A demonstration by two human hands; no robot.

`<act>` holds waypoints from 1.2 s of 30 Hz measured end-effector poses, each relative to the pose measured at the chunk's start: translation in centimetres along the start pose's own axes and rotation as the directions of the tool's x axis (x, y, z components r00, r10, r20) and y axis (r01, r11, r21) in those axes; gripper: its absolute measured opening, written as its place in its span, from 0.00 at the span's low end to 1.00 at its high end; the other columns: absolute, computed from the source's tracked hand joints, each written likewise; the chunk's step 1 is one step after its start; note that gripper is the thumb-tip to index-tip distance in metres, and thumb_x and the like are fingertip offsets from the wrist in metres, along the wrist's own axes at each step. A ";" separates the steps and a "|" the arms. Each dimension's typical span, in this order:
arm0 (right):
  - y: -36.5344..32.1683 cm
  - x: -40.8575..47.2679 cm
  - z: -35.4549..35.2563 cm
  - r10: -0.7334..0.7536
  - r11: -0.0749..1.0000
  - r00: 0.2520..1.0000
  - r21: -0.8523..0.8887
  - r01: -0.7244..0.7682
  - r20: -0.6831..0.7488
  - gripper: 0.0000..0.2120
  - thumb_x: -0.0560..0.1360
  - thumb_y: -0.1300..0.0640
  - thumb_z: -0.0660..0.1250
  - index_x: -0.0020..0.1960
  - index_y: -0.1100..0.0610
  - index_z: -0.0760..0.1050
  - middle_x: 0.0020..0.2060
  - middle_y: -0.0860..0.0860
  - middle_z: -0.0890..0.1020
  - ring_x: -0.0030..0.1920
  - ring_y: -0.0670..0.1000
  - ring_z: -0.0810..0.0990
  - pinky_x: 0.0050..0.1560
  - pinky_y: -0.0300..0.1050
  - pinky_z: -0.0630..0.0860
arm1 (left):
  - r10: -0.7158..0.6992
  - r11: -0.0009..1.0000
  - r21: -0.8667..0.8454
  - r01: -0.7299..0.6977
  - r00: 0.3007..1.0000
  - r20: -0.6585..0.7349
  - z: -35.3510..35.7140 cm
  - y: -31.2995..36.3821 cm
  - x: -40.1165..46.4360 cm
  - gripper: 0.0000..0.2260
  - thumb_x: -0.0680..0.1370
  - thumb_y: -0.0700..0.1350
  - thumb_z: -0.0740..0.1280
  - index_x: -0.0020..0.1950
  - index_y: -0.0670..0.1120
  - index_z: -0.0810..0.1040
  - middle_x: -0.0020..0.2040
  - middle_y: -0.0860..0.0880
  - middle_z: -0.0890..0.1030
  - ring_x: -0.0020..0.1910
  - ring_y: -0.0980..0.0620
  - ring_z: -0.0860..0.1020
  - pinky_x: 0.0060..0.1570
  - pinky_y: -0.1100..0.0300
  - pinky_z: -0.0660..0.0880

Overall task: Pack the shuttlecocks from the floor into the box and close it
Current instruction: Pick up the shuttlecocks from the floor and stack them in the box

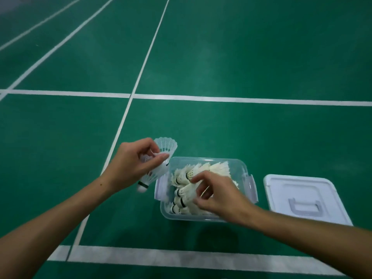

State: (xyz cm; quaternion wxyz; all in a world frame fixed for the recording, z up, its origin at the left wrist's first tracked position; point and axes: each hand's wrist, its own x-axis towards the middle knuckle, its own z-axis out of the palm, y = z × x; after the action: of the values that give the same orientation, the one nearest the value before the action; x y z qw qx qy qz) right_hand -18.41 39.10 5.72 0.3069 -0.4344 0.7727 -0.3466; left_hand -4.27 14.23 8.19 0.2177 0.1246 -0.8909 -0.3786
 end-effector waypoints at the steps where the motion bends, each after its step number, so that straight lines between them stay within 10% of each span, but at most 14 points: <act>1: 0.4 -0.2 1.0 -0.004 1.000 1.000 0.007 0.004 0.020 0.18 0.74 0.60 0.78 0.62 0.50 0.79 0.42 0.45 0.86 0.41 0.43 0.85 0.47 0.41 0.84 | 0.004 1.000 -0.003 -0.004 1.000 0.005 0.2 -0.2 -0.2 0.15 0.76 0.61 0.72 0.43 0.50 0.80 0.34 0.52 0.81 0.31 0.52 0.79 0.28 0.56 0.76; 15: 2.4 2.2 5.3 0.148 0.977 0.985 0.144 -0.159 0.087 0.16 0.76 0.62 0.77 0.61 0.52 0.77 0.44 0.47 0.88 0.45 0.45 0.88 0.52 0.49 0.86 | -0.023 0.999 -0.029 0.024 0.998 0.060 1.7 -3.0 -2.5 0.13 0.78 0.56 0.75 0.43 0.48 0.80 0.34 0.54 0.81 0.31 0.52 0.78 0.29 0.59 0.74; 25: 1.4 0.5 1.9 0.115 0.971 0.985 0.195 -0.139 0.132 0.34 0.69 0.56 0.84 0.69 0.44 0.73 0.52 0.48 0.87 0.51 0.47 0.88 0.56 0.47 0.85 | 0.066 0.997 -0.041 -0.058 0.966 0.250 2.2 -1.4 -2.4 0.11 0.76 0.52 0.78 0.43 0.48 0.80 0.36 0.58 0.81 0.34 0.59 0.79 0.35 0.69 0.72; 29: 0.0 0.4 -0.9 0.065 0.984 0.997 0.169 -0.058 -0.036 0.30 0.70 0.54 0.83 0.68 0.44 0.75 0.54 0.46 0.85 0.52 0.45 0.86 0.54 0.46 0.86 | 0.136 0.989 0.004 -0.147 0.931 0.339 2.5 -0.5 -1.1 0.12 0.77 0.57 0.76 0.44 0.50 0.79 0.35 0.58 0.79 0.33 0.57 0.77 0.33 0.58 0.75; 36: -0.5 1.3 -2.3 -0.224 0.972 0.968 -0.102 0.213 -0.112 0.18 0.75 0.51 0.79 0.63 0.46 0.81 0.57 0.38 0.83 0.60 0.42 0.81 0.59 0.43 0.81 | 0.230 0.958 0.051 -0.284 0.858 0.460 3.6 1.4 1.7 0.10 0.77 0.56 0.76 0.45 0.52 0.80 0.35 0.64 0.74 0.33 0.66 0.74 0.35 0.70 0.68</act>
State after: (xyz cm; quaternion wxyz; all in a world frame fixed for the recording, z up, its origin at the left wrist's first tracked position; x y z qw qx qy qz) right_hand -20.54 38.37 7.23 0.1992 -0.5081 0.7522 -0.3693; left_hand -7.57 16.80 7.50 0.0468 -0.0737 -0.9461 -0.3117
